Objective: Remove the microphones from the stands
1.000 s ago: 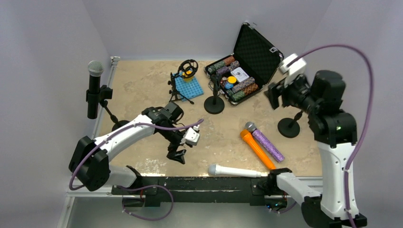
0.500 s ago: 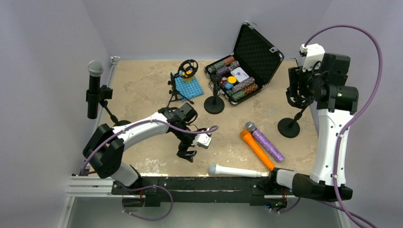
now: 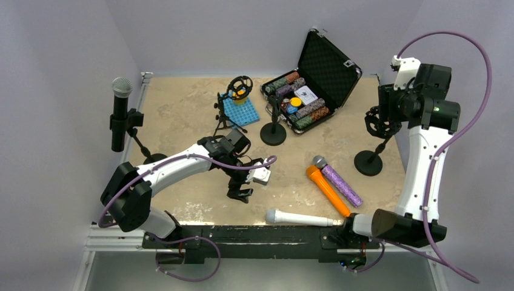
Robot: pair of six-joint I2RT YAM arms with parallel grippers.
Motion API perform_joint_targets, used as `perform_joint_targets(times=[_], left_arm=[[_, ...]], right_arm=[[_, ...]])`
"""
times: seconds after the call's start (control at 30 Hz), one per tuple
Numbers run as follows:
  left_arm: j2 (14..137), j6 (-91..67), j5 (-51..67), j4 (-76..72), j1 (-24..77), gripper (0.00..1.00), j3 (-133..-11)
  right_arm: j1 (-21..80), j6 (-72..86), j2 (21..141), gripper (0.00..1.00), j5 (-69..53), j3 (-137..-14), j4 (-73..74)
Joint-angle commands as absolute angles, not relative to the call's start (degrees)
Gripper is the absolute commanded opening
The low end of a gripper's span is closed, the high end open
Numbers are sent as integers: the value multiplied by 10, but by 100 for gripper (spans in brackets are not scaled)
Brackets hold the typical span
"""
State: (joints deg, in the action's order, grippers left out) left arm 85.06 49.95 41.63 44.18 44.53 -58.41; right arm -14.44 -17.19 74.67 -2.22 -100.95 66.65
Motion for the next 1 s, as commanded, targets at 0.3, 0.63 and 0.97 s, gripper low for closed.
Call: perform_joint_targets(times=[0.3, 0.63, 0.97], left_arm=[[781, 470, 409, 452, 444, 87, -603], [719, 469, 390, 507, 430, 88, -612], [615, 336, 392, 460, 420, 91, -583]], right_arm=[[-217, -202, 824, 39, -81, -1041, 698], [-205, -292, 767, 0, -254, -1020, 650], [-72, -411, 661, 0, -419, -994, 611]])
